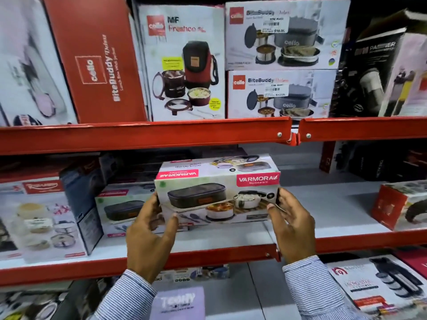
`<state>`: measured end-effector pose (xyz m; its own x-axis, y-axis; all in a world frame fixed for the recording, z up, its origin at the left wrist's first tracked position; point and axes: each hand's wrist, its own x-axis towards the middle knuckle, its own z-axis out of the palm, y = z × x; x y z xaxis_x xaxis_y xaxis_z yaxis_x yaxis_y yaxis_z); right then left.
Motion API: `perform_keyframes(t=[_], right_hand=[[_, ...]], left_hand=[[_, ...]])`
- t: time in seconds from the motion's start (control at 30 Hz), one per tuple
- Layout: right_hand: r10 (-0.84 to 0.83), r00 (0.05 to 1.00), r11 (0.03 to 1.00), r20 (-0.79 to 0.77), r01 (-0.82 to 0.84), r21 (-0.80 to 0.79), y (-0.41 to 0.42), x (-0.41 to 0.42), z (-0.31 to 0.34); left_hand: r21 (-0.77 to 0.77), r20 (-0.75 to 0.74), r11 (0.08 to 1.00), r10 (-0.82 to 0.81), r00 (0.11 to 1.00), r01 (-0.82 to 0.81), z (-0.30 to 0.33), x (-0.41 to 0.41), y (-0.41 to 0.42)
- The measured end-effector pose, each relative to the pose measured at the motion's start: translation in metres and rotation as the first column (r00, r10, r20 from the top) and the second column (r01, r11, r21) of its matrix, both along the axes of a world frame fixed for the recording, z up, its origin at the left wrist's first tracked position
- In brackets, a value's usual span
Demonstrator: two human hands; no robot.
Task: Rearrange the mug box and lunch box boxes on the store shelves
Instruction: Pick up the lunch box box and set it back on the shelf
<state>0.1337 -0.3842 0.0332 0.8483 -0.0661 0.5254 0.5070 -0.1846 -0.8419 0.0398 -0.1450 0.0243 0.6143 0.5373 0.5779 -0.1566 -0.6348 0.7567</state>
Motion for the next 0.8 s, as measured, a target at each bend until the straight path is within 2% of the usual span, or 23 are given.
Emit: perform_keyframes(t=[0.2,0.4,0.63,0.8], right_hand=[[0.148,0.988,0.989,-0.032,-0.148,0.009,0.056,-0.015,-0.005],[0.285,0.952,0.958,-0.113,-0.287,0.004,0.121,-0.023,-0.034],[0.351,0.908,0.925,-0.227,-0.374,-0.067,0.159,-0.023,-0.076],[0.341,0.912,0.93,-0.229,-0.363,-0.062,0.164,-0.03,-0.086]], left_hand=[[-0.05,0.033,0.995,0.091,0.995,-0.09,-0.002,-0.029,0.049],[-0.138,-0.062,0.982,0.123,0.99,-0.131,-0.021,-0.056,0.099],[-0.043,-0.241,0.987,0.141,0.96,-0.156,-0.047,-0.073,0.135],[-0.04,-0.257,0.989,0.125,0.958,-0.14,-0.058,-0.073,0.149]])
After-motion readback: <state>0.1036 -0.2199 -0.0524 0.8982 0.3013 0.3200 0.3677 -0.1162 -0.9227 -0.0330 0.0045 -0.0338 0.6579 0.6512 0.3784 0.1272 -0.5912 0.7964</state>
